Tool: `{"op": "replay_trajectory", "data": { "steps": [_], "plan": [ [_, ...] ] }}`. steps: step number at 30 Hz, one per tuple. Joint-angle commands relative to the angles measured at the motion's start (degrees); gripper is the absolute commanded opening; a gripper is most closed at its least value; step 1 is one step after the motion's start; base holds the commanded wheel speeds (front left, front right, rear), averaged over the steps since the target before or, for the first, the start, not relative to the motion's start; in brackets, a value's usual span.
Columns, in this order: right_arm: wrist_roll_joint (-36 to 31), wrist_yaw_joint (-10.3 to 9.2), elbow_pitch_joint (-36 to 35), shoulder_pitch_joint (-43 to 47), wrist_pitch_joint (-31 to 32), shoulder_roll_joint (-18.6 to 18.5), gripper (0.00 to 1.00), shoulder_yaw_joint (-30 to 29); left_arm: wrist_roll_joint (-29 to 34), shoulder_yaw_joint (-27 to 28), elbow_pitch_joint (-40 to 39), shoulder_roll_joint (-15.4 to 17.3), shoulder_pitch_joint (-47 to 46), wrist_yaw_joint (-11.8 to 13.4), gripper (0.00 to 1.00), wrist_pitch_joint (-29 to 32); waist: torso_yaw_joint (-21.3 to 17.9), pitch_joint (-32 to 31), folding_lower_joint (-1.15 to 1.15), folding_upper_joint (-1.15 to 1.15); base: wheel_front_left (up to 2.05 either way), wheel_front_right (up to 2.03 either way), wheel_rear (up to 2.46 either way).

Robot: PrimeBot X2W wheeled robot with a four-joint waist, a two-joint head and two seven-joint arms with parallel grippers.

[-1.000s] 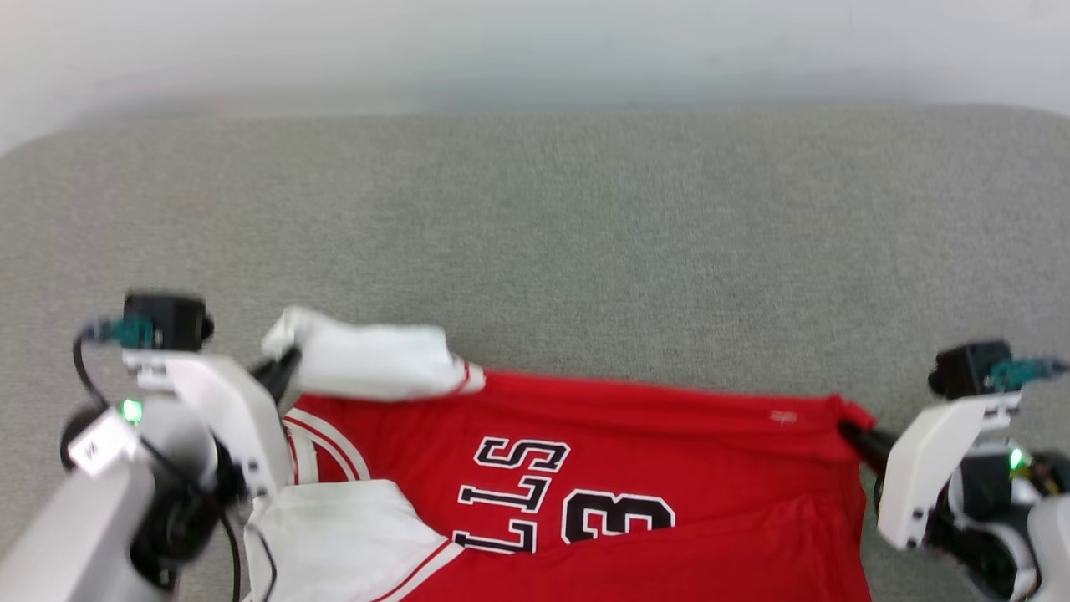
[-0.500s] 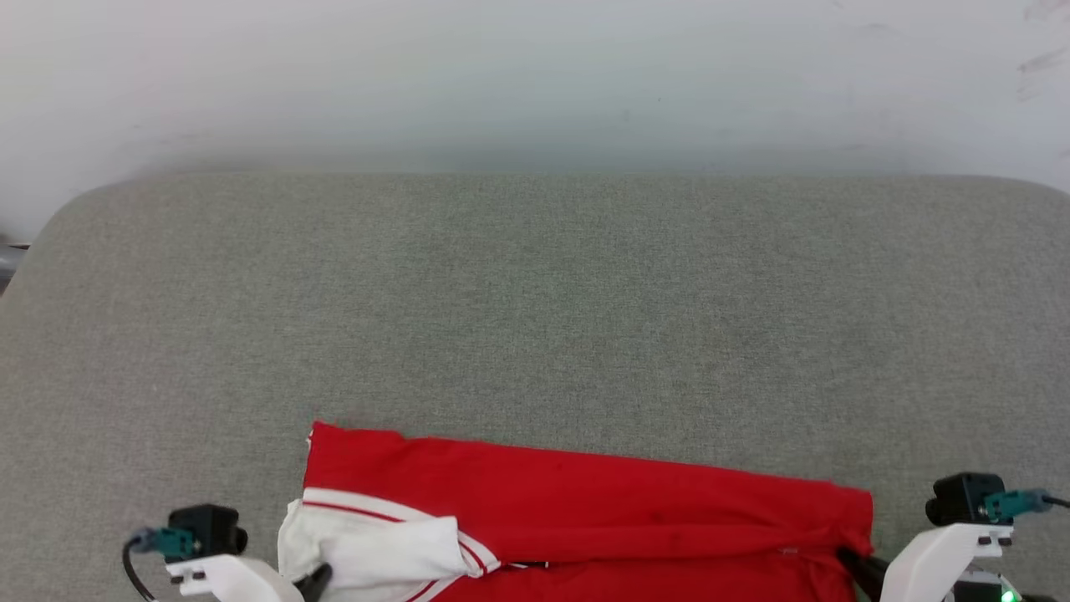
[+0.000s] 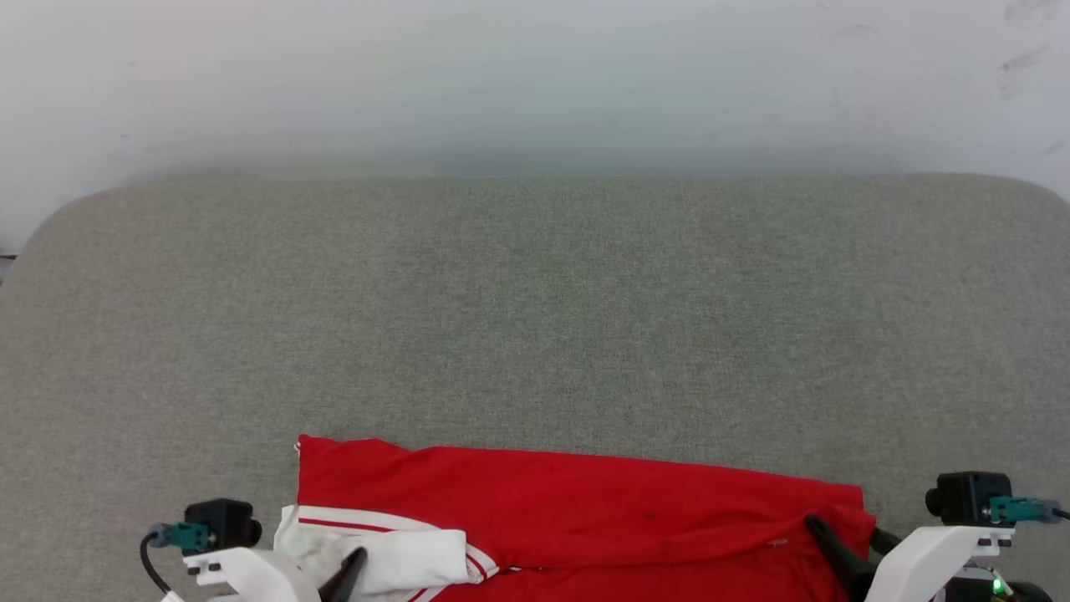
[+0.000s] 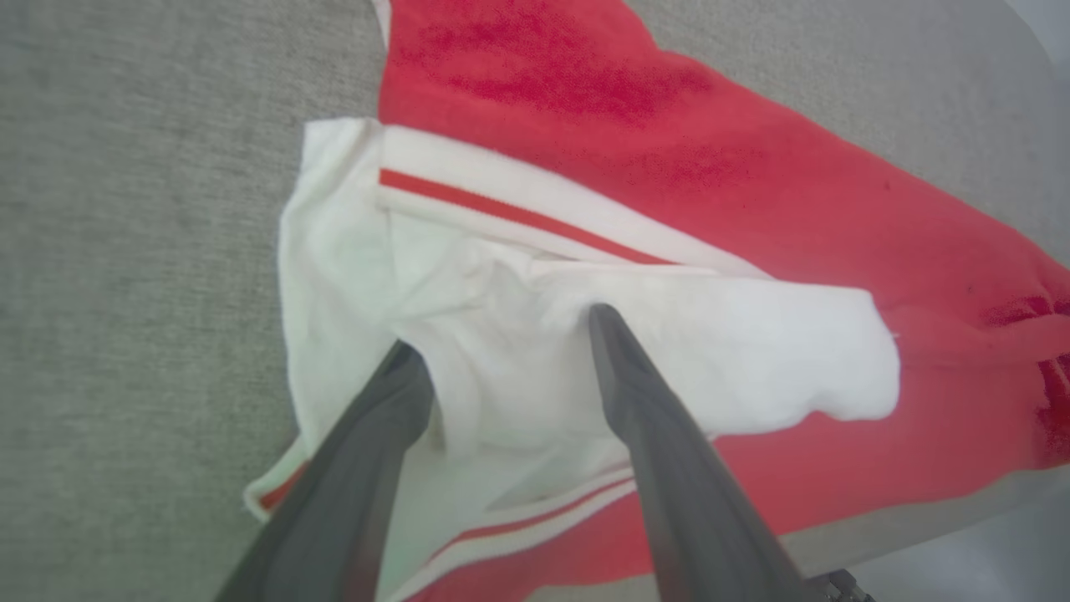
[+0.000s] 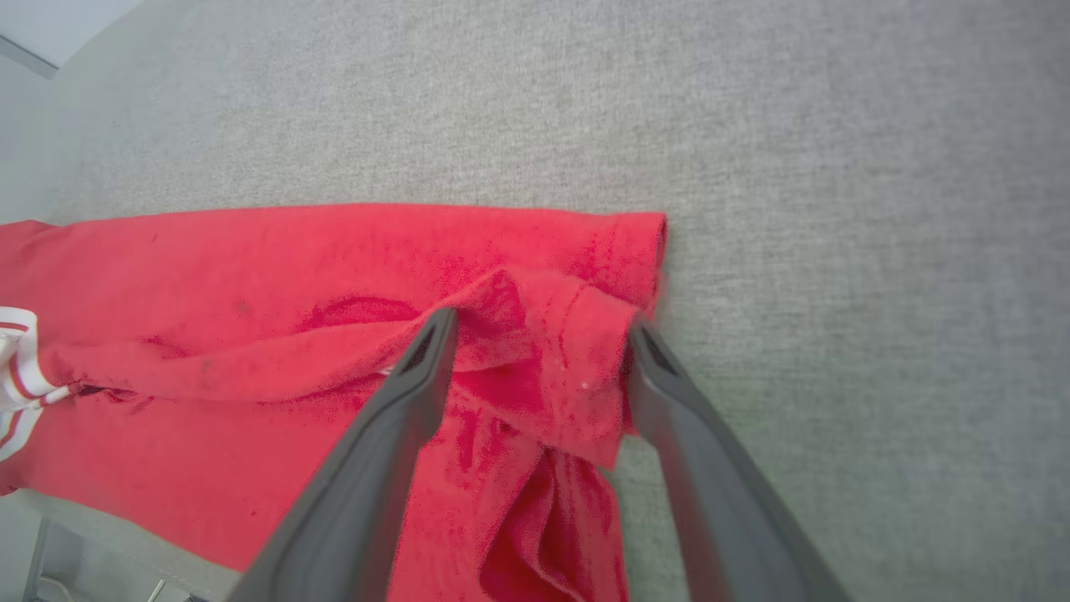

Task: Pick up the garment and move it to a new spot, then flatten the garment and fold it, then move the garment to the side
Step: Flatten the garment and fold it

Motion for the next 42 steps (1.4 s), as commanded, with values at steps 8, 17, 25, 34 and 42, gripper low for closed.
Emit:
{"op": "replay_trajectory", "data": {
  "steps": [8, 17, 25, 34, 42],
  "plan": [
    [-0.57, -0.06, -7.38, 2.15, -1.69, -0.06, 1.00, -2.43, 4.27, 1.51, -4.23, 1.82, -2.39, 1.02, 1.00, -5.65, 0.00, -2.14, 0.00, 0.00, 0.00, 0.00, 0.00],
    [-1.32, -0.05, -10.85, 4.68, 7.71, -1.78, 1.00, -8.65, 10.50, 3.38, -12.80, 2.73, -3.80, 4.64, 1.00, -13.22, 0.95, -2.95, 0.00, 0.00, 0.00, 0.00, 0.00],
    [-0.57, -0.05, -8.98, 2.62, 11.15, -2.21, 1.00, -7.41, 16.11, 5.01, -16.30, 1.67, -4.93, 8.06, 1.00, -21.50, 2.89, -0.93, 0.00, 0.00, 0.00, 0.00, 0.00],
    [0.66, -0.05, -2.60, 2.61, 13.81, -0.77, 1.00, -5.66, 18.52, 4.22, -18.17, 0.68, -3.75, 9.65, 1.00, -24.55, 4.99, 1.30, 0.00, 0.00, 0.00, 0.00, 0.00],
    [1.98, -0.03, 1.38, 2.28, 15.35, 0.26, 0.00, -2.23, 20.01, 2.68, -18.19, 1.18, -4.36, 9.40, 1.00, -24.40, 5.04, 2.04, 0.00, 0.00, 0.00, 0.00, 0.00]
  ]
}}
